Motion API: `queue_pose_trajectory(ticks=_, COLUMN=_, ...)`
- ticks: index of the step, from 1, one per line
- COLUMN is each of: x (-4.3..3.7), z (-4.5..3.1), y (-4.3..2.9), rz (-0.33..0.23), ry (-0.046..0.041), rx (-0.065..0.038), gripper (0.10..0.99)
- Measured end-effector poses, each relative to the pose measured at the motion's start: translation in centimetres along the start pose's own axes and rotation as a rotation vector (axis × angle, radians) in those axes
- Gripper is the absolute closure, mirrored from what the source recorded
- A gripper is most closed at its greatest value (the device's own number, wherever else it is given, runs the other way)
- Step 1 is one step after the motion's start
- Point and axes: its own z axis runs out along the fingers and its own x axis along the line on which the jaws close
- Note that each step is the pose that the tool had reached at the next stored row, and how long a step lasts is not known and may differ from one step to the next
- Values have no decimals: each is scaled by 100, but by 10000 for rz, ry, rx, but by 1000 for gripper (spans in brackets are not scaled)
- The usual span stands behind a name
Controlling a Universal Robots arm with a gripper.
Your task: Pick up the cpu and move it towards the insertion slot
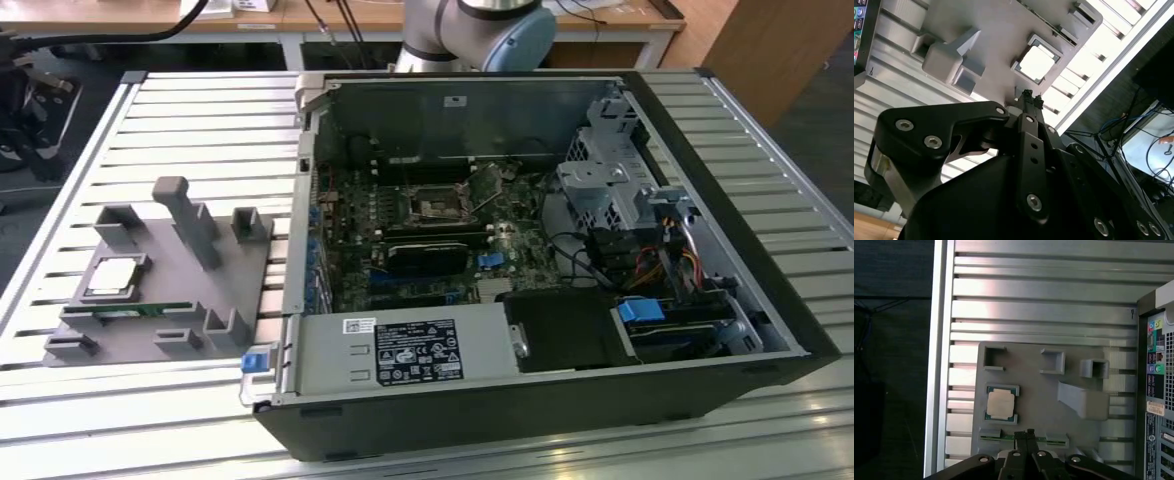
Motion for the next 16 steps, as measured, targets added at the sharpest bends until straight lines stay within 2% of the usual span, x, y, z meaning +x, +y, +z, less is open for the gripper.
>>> queue_pose_trajectory(ticks=4, x=42, z=18, y=0, rz=0, ry=-1, rx=5, gripper=980)
queue_pose_trajectory(ticks=10, x=57, z=37, y=-20, rz=1, ry=0, rx=9, gripper=973)
queue_pose_trajectory(ticks=11, x=58, z=46, y=-23, rz=0, ry=-1, rx=8, gripper=918)
queue_pose_trajectory(ticks=12, x=59, z=54, y=-24, rz=0, ry=0, rx=9, gripper=918)
queue_pose_trajectory(ticks=14, x=61, z=77, y=-27, rz=0, ry=0, rx=10, gripper=792)
queue_pose_trajectory(ticks=15, x=62, z=90, y=-28, rz=-1, ry=-1, rx=11, gripper=792)
queue_pose_trajectory(ticks=16, x=63, z=104, y=-28, rz=-1, ry=0, rx=12, gripper=733)
